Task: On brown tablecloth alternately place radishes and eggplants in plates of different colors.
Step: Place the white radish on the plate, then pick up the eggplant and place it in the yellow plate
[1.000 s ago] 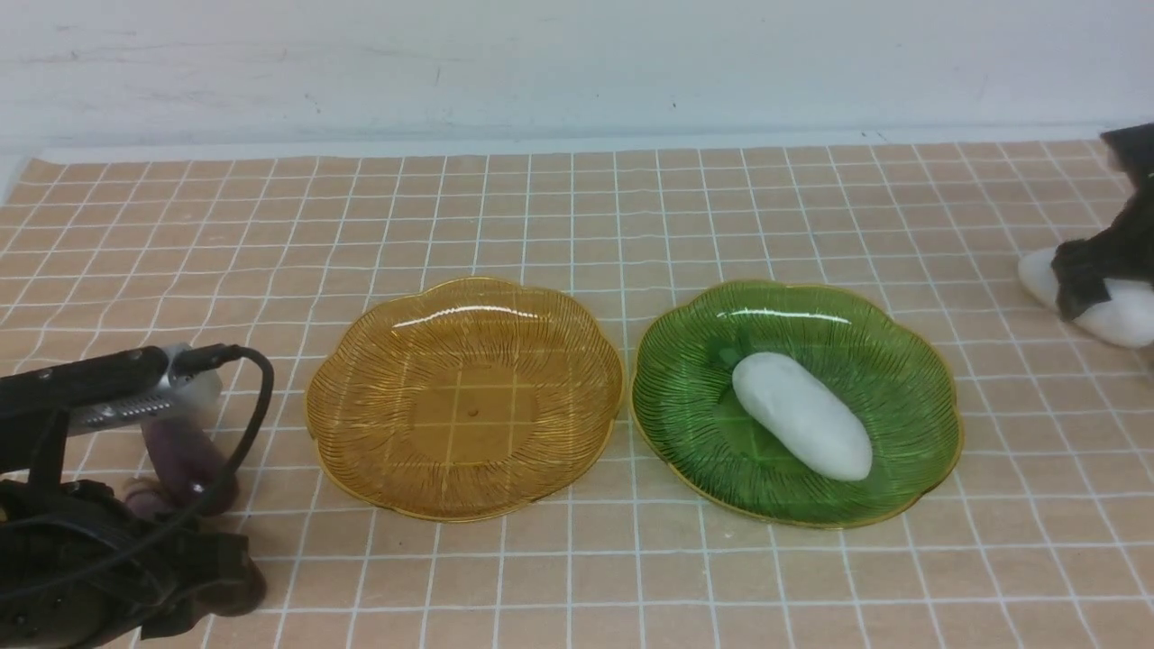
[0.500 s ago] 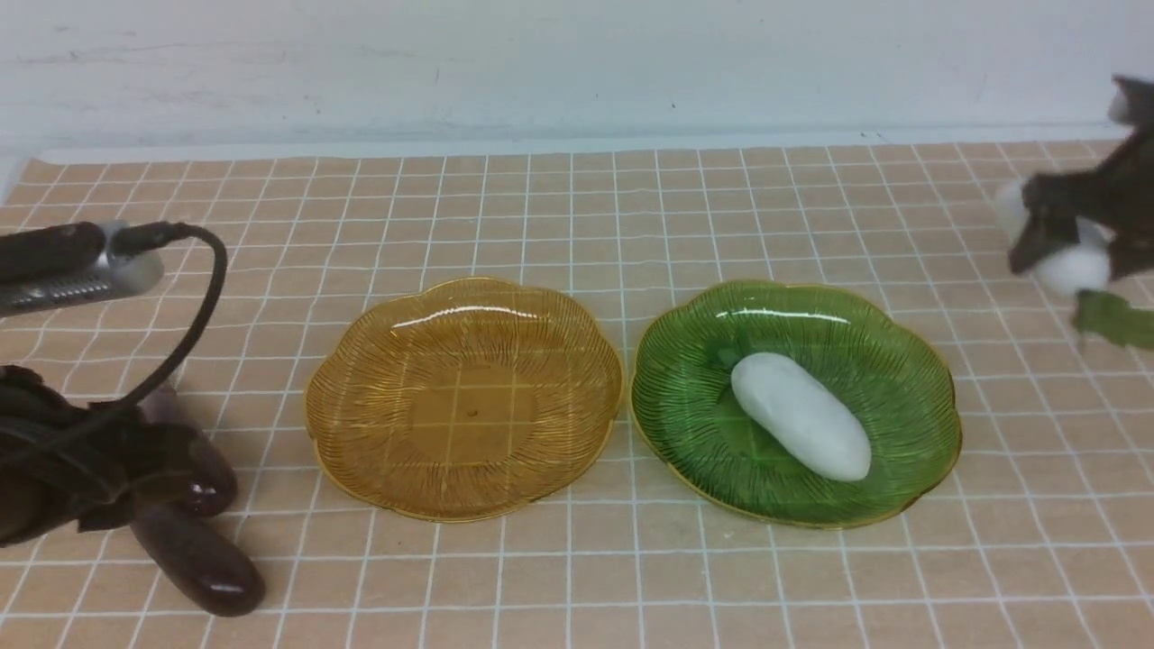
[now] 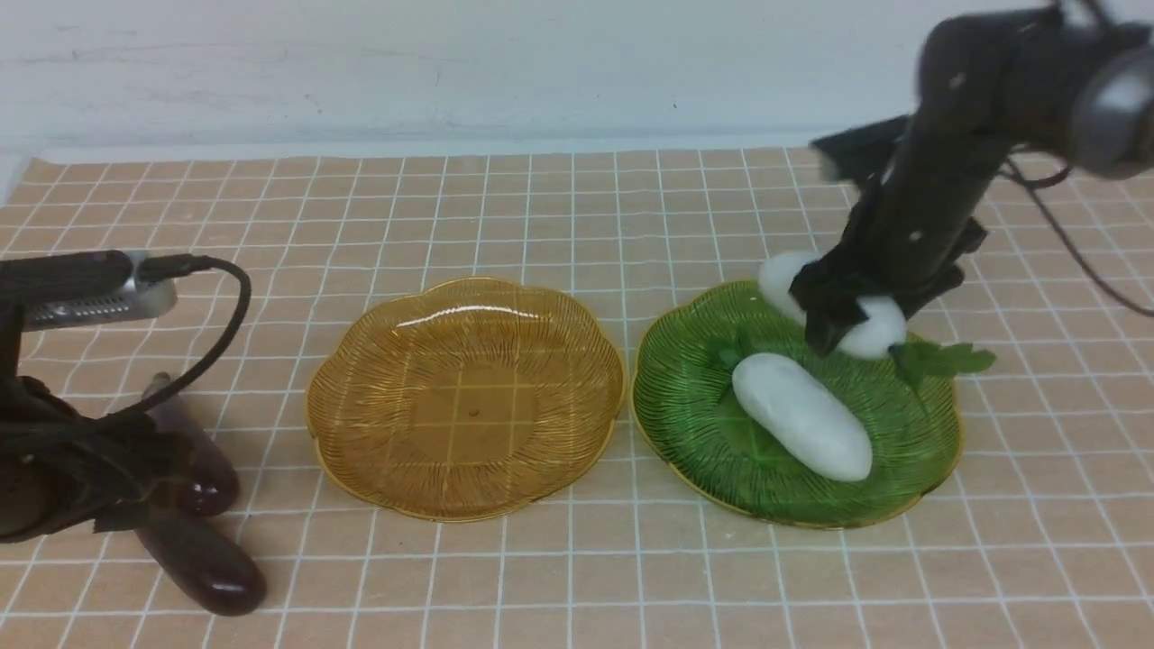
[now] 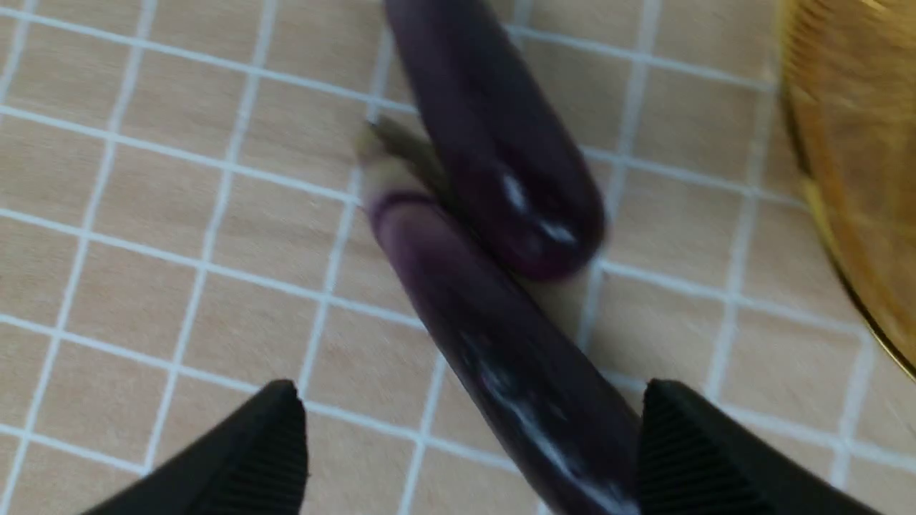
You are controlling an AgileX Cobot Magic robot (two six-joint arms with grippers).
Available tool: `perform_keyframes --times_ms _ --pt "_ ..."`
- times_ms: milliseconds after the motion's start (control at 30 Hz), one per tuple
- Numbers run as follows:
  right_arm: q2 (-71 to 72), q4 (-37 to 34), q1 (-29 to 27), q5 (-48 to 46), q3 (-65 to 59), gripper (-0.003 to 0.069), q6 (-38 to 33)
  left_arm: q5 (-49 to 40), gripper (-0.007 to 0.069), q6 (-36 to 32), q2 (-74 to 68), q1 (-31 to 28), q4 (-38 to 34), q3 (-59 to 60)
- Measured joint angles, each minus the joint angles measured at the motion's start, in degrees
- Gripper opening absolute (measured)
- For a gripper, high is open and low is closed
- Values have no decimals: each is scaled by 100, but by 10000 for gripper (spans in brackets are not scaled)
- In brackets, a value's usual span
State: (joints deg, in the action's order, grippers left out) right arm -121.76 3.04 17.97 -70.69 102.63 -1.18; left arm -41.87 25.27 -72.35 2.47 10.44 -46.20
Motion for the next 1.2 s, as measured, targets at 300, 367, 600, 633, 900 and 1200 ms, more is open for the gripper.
perform_keyframes --times_ms 300,367,600,633,900,1200 --pt "819 -304 0 21 -522 685 150 237 567 1170 -924 0 638 -6" --pt "1232 -592 4 21 -834 671 155 406 567 1380 -1121 0 658 -12" --pt "1727 -857 4 -36 -1218 625 118 957 567 1925 -1778 -189 669 -487" --pt "1748 -862 4 -42 -1230 615 118 971 567 1936 -1869 -216 677 -582" --pt "1762 -868 4 -41 -1267 571 63 1326 567 1984 -2666 -363 704 -1062" --pt "1762 -868 4 -41 -1267 568 63 1827 531 1983 -3432 -363 731 -1194"
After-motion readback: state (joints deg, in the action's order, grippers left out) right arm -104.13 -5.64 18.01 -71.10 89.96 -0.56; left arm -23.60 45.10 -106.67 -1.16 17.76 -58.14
